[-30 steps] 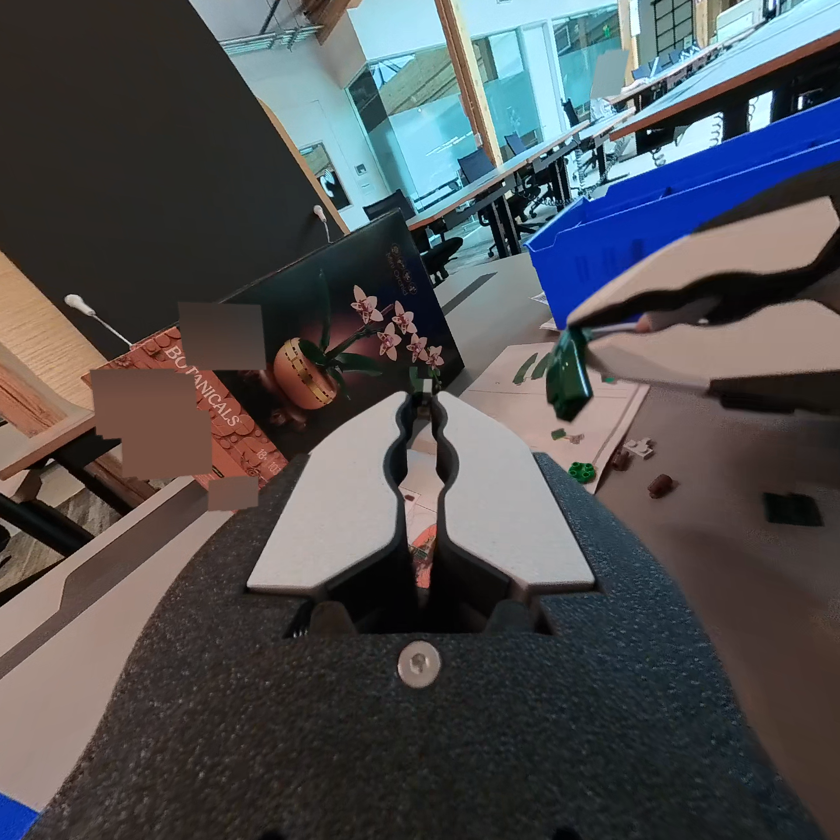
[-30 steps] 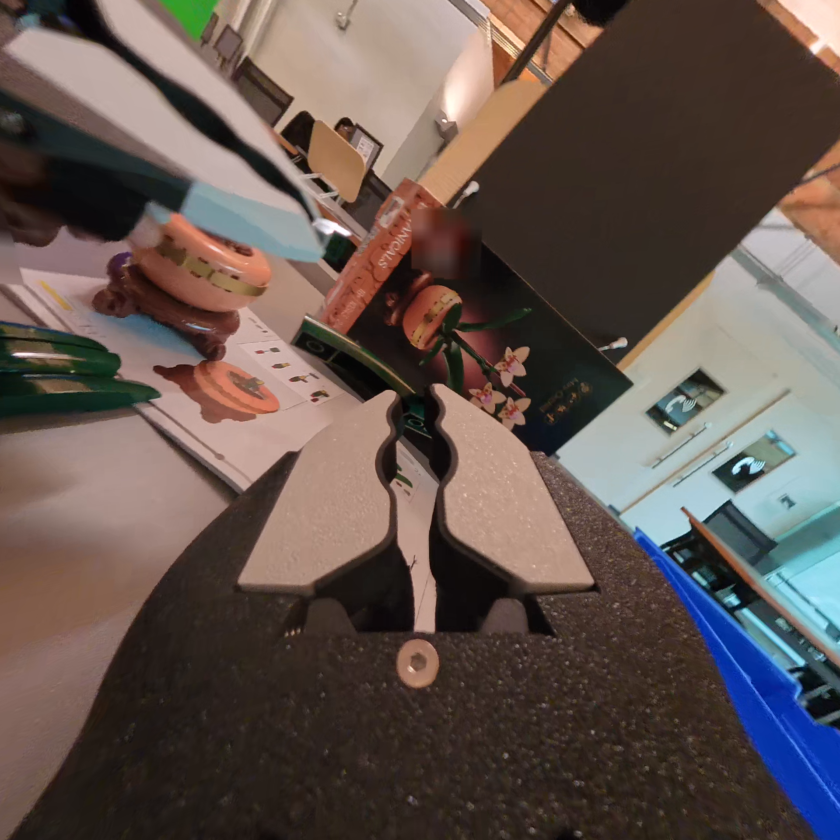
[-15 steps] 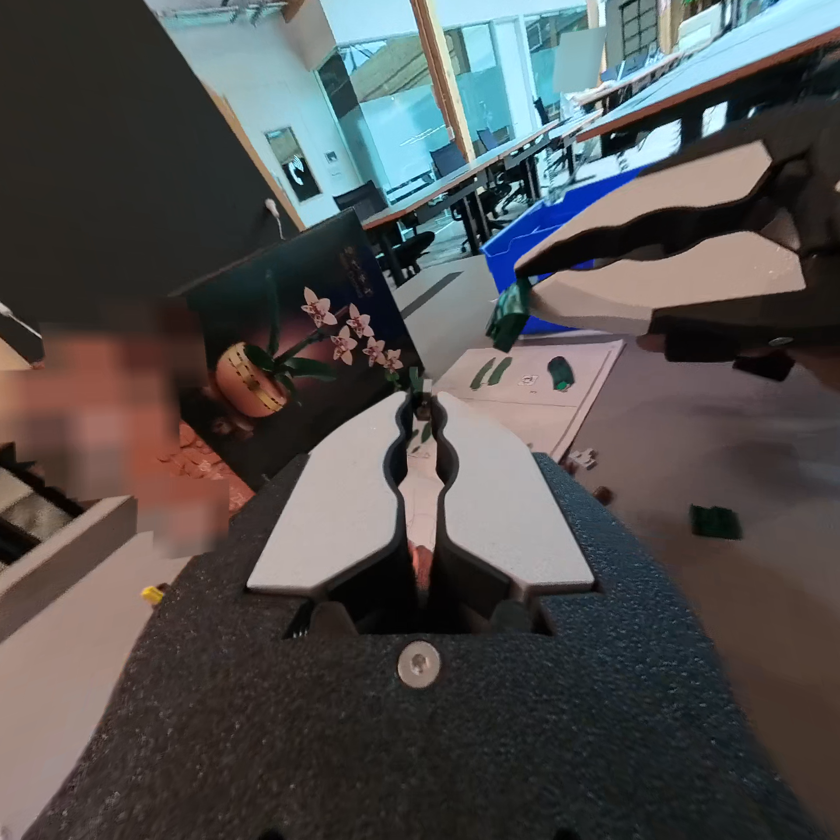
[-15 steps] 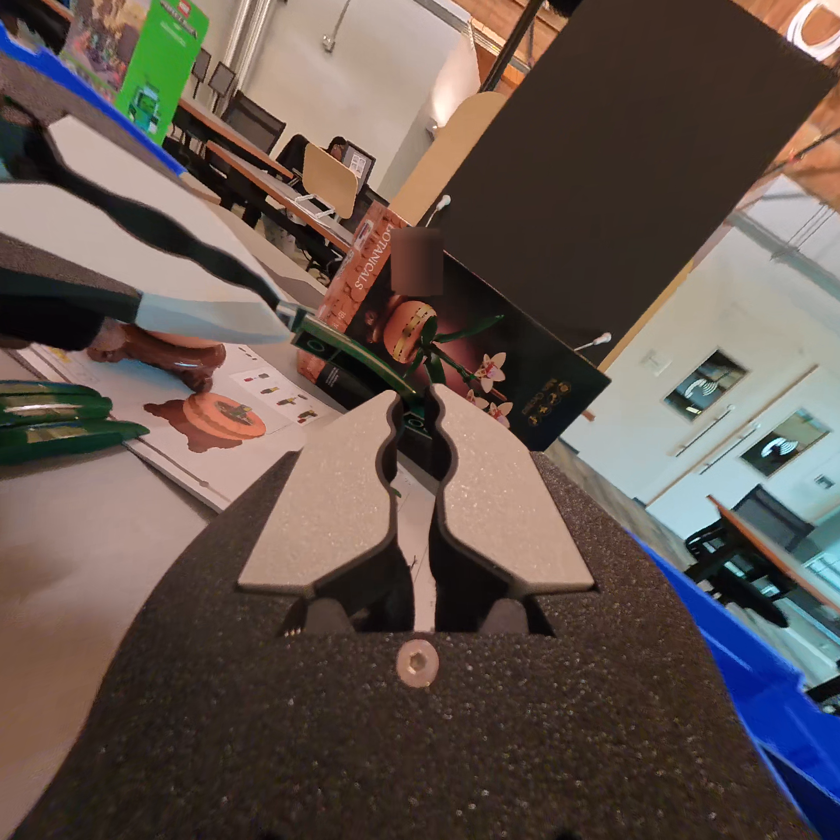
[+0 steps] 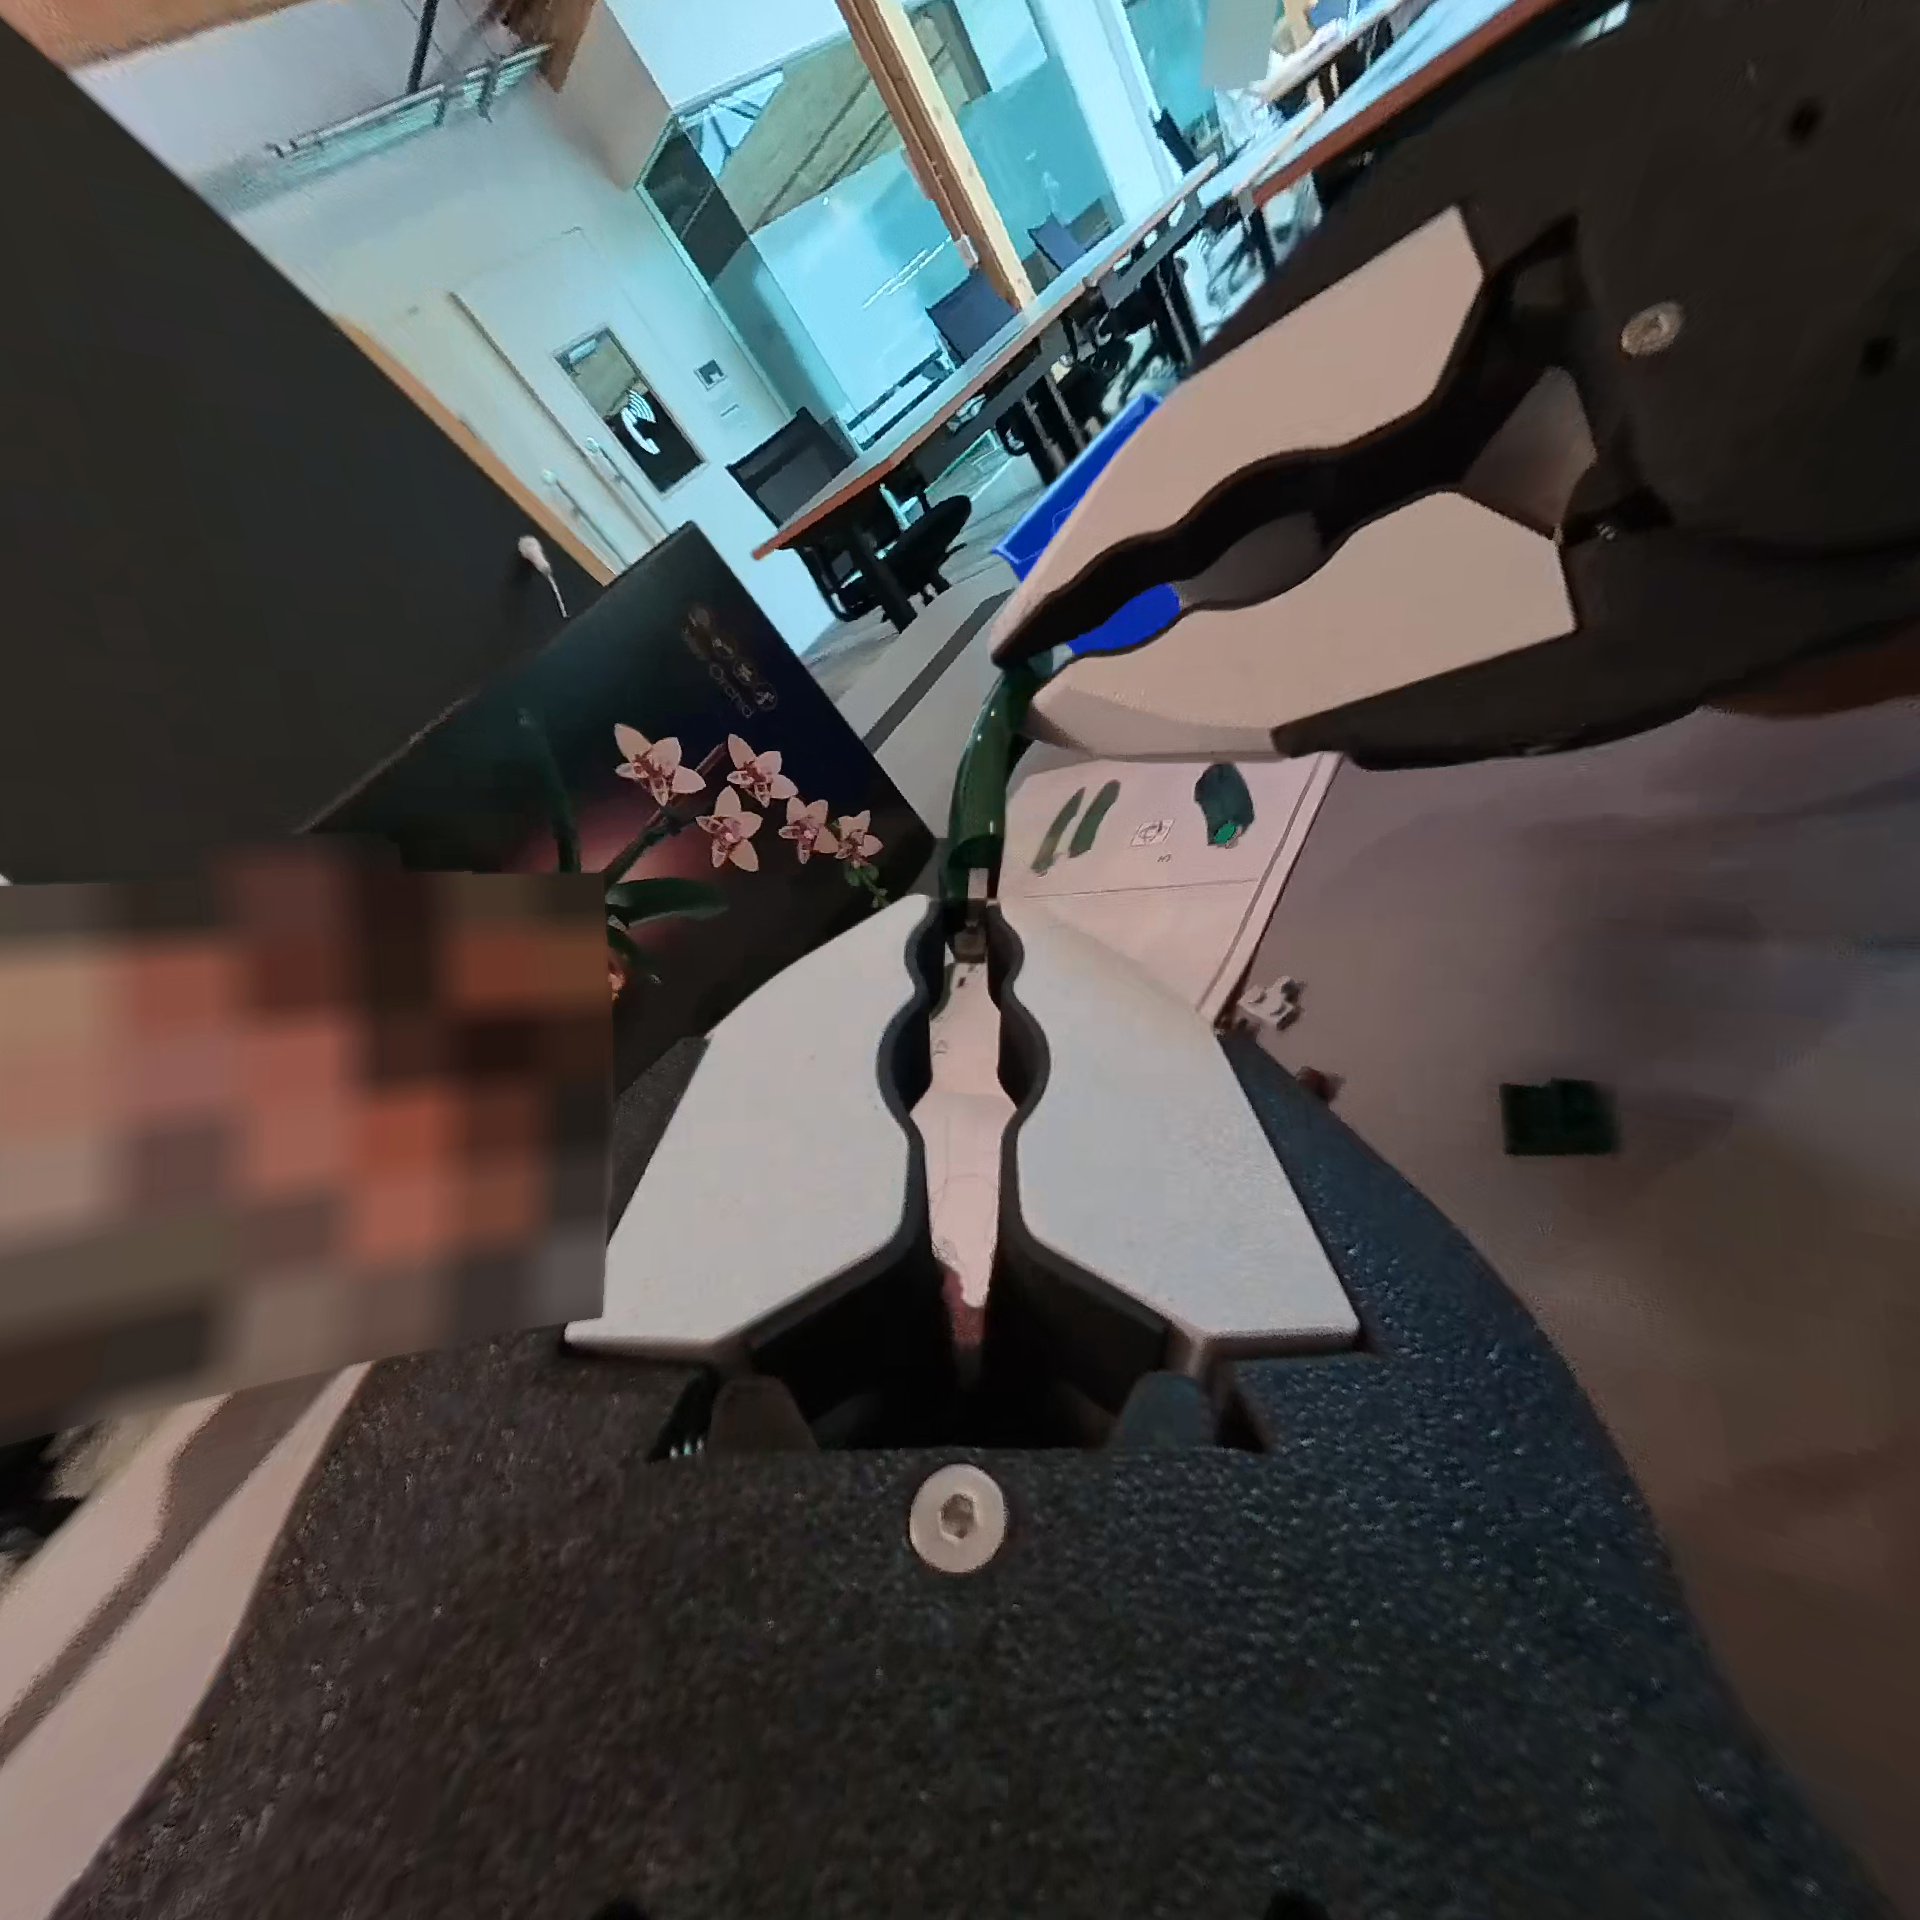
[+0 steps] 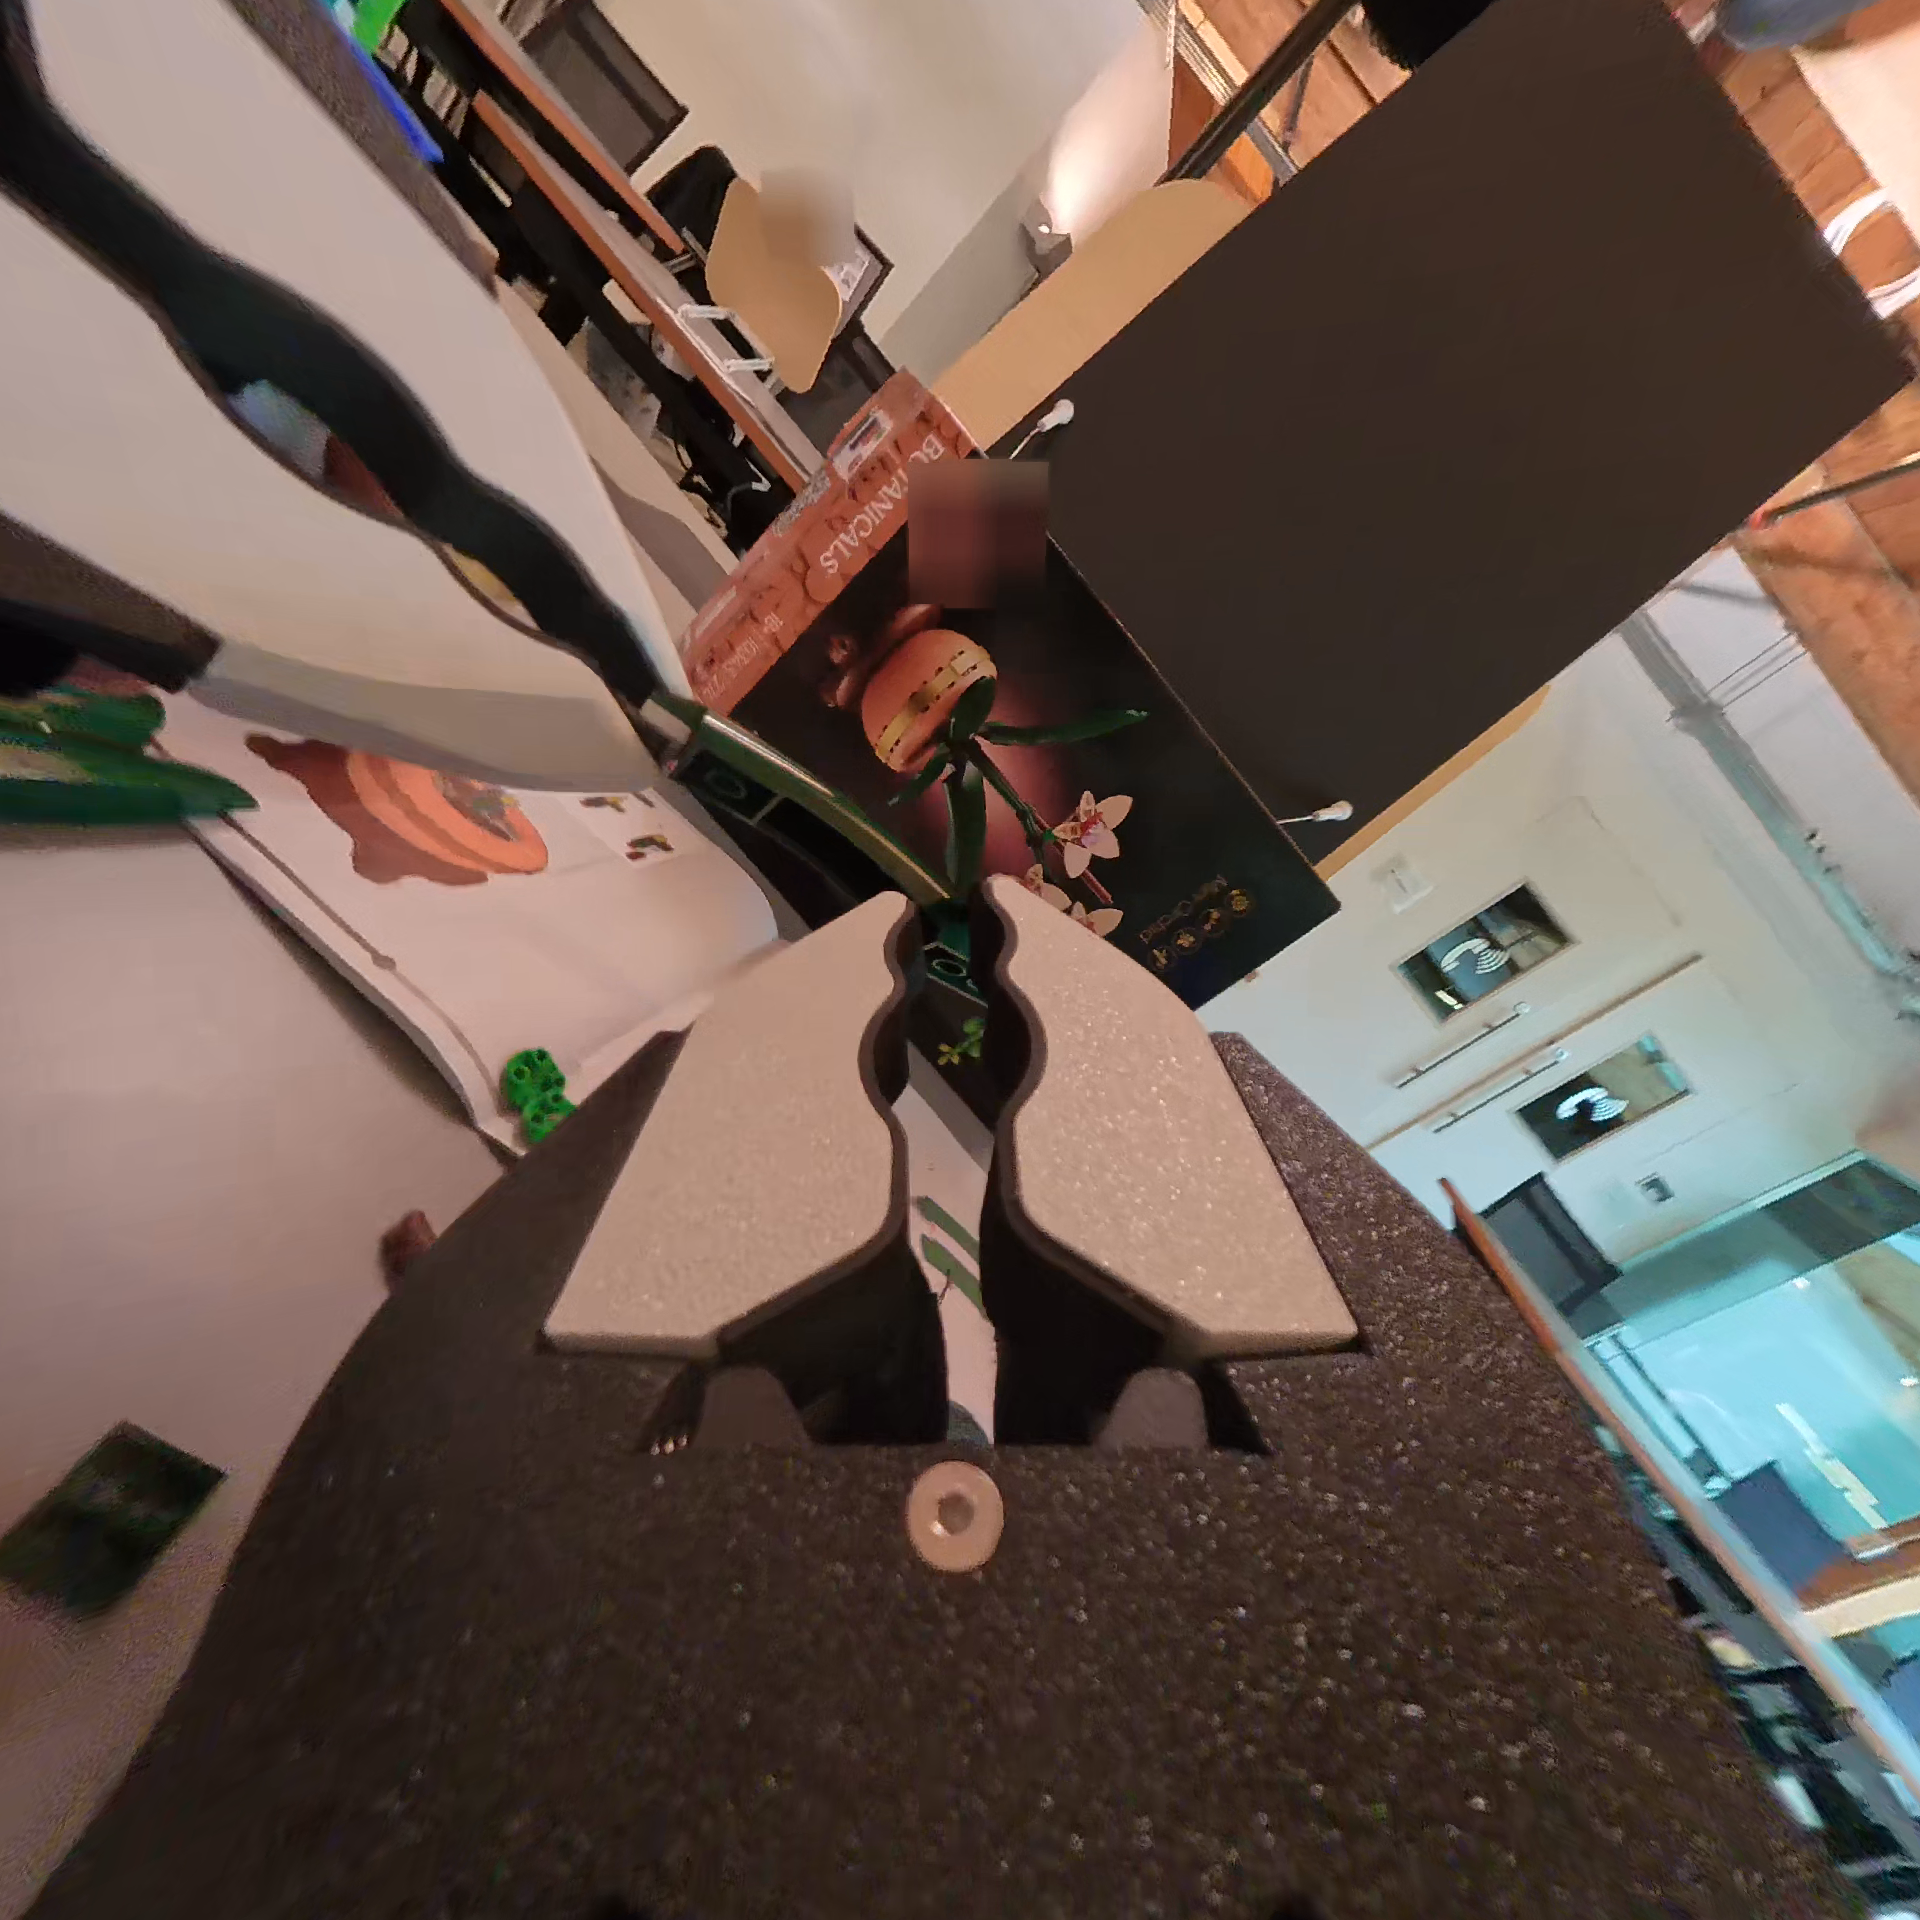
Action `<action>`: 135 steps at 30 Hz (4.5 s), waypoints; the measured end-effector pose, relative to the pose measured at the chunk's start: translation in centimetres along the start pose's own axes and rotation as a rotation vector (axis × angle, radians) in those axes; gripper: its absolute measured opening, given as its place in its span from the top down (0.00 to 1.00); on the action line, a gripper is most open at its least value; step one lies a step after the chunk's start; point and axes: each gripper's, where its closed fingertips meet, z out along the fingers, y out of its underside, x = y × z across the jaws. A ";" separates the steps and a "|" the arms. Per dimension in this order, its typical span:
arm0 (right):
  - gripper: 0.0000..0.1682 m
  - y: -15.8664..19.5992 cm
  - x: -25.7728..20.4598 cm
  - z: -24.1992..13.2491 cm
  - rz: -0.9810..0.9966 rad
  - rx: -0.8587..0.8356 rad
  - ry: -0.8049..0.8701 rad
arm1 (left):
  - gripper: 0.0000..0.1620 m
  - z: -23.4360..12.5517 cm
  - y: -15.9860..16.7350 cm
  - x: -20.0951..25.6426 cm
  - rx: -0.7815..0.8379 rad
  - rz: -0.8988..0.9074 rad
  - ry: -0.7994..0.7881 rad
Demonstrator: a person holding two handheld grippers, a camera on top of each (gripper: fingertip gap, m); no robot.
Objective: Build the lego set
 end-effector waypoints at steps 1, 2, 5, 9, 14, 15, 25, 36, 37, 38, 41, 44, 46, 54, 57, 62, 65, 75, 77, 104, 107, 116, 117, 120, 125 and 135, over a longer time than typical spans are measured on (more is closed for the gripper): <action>0.95 0.1 0.0 -0.1 -0.023 -0.002 0.004 | 0.96 0.1 0.0 0.1 -0.008 0.038 -0.005; 0.95 0.2 0.0 -0.1 -0.030 0.000 0.006 | 0.96 0.1 0.1 0.3 -0.016 0.072 -0.008; 0.95 0.4 0.0 -0.1 -0.026 -0.007 0.009 | 0.96 0.3 0.4 0.4 -0.033 0.130 -0.023; 0.96 0.6 -0.2 0.0 -0.043 -0.020 0.012 | 0.96 0.5 0.6 0.6 -0.051 0.104 -0.007; 0.95 0.6 -0.1 0.3 -0.076 -0.078 -0.027 | 0.96 0.5 0.6 0.5 -0.043 -0.098 0.044; 0.95 0.7 -0.2 0.5 -0.088 -0.104 -0.048 | 0.96 0.6 0.7 0.5 -0.048 -0.145 0.057; 0.96 5.4 -4.7 -0.5 -0.030 -0.669 -0.879 | 0.96 -0.7 2.2 4.9 -0.235 -1.012 0.412; 0.96 5.9 -8.2 -3.4 0.013 -0.864 -1.314 | 0.96 -2.5 3.7 7.2 -0.400 -1.136 0.496; 0.96 6.0 -8.3 -3.5 0.022 -0.861 -1.317 | 0.96 -2.6 3.9 7.2 -0.406 -1.135 0.497; 0.96 6.1 -8.4 -3.6 0.031 -0.854 -1.317 | 0.96 -2.7 4.0 7.3 -0.412 -1.135 0.499; 0.97 7.0 -8.1 -4.2 0.012 -0.886 -1.300 | 0.96 -3.0 4.2 7.4 -0.431 -1.132 0.509; 0.97 7.6 -8.2 -4.9 -0.023 -0.925 -1.301 | 0.96 -3.3 4.1 7.8 -0.439 -1.152 0.525; 0.97 7.3 -8.5 -5.1 -0.006 -0.921 -1.324 | 0.96 -3.4 4.4 8.1 -0.461 -1.151 0.529; 0.97 6.9 -8.5 -4.6 0.236 -0.840 -1.219 | 0.96 -3.9 4.8 8.9 -0.524 -1.151 0.520; 0.98 7.2 -8.4 -4.8 0.294 -0.806 -1.160 | 0.96 -3.6 4.6 8.9 -0.517 -1.202 0.520; 0.98 7.1 -8.4 -5.2 0.321 -0.774 -1.144 | 0.96 -3.6 4.7 9.1 -0.535 -1.229 0.533; 0.98 6.9 -8.4 -5.1 0.325 -0.752 -1.137 | 0.96 -3.4 4.6 9.3 -0.544 -1.259 0.543; 0.98 7.0 -8.2 -5.2 0.320 -0.705 -1.100 | 0.96 -3.2 4.1 9.2 -0.523 -1.404 0.565; 0.98 7.0 -8.2 -5.3 0.323 -0.708 -1.100 | 0.96 -3.1 4.0 9.2 -0.522 -1.419 0.560; 0.89 3.0 -7.5 -3.6 0.257 -0.321 -1.583 | 0.96 -2.7 4.3 9.4 -0.540 -1.423 0.531; 0.86 3.4 -8.4 -4.0 0.230 -0.329 -1.700 | 0.96 -2.7 4.3 9.4 -0.539 -1.421 0.530; 0.90 3.6 -9.0 -4.0 0.286 -0.317 -1.902 | 0.96 -2.7 4.4 9.4 -0.545 -1.413 0.524; 0.91 3.6 -9.1 -4.2 0.276 -0.320 -1.915 | 0.96 -2.7 4.4 9.4 -0.545 -1.413 0.523; 0.90 4.2 -9.4 -4.5 0.235 -0.350 -1.954 | 0.96 -2.7 4.4 9.5 -0.547 -1.410 0.521; 0.89 4.5 -9.5 -4.9 0.204 -0.389 -2.005 | 0.96 -2.6 4.4 9.4 -0.547 -1.410 0.518; 0.88 4.3 -9.8 -5.6 0.187 -0.378 -2.008 | 0.96 -2.6 4.5 9.5 -0.552 -1.405 0.512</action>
